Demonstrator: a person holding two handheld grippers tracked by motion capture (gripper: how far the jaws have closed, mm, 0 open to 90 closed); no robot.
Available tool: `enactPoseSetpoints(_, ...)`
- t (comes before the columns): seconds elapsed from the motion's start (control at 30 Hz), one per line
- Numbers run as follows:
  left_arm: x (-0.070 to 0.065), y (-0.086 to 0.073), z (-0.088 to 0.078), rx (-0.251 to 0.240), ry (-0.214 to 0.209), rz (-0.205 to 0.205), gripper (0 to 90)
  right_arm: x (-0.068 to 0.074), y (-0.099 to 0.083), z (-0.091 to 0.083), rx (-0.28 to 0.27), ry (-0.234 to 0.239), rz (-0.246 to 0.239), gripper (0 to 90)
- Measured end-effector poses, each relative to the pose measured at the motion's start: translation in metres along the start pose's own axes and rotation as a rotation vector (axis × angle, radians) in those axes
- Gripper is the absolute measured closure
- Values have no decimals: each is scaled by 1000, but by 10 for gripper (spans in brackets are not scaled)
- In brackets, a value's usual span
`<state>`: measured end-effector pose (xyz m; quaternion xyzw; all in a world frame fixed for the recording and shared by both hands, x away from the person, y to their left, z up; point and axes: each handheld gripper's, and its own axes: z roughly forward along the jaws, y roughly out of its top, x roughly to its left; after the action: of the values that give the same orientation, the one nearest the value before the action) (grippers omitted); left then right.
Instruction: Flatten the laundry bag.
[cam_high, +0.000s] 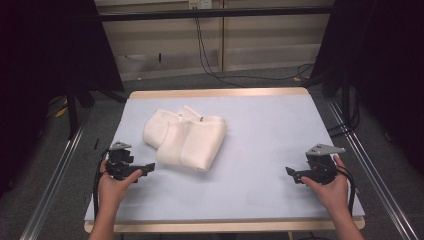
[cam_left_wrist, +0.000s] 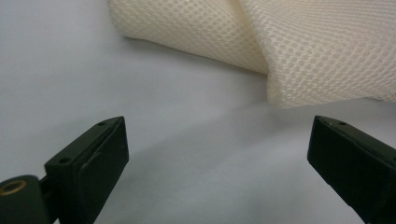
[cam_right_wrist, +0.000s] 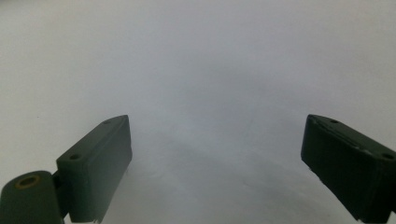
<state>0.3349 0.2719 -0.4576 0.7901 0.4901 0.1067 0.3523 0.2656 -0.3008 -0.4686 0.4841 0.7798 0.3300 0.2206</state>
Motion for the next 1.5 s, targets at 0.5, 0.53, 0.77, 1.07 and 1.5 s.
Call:
enactPoseSetpoints(0.5, -15, 5, 0, 15, -60, 15, 45, 10, 7, 6, 8, 22, -48, 83)
enactPoseSetpoints(0.53, -15, 5, 0, 15, -60, 15, 45, 10, 7, 6, 8, 22, -48, 83)
enactPoseSetpoints(0.77, -25, 7, 11, 26, -80, 24, 51, 11, 7, 7, 11, 33, -75, 84)
enactPoseSetpoints(1.07, -26, 13, 16, 9, -100, 6, 111, 12, 6, 6, 8, 41, -77, 84)
enactPoseSetpoints(1.5, -39, 22, 24, 37, -182, 28, 448, 13, 5, 4, 10, 45, -72, 87)
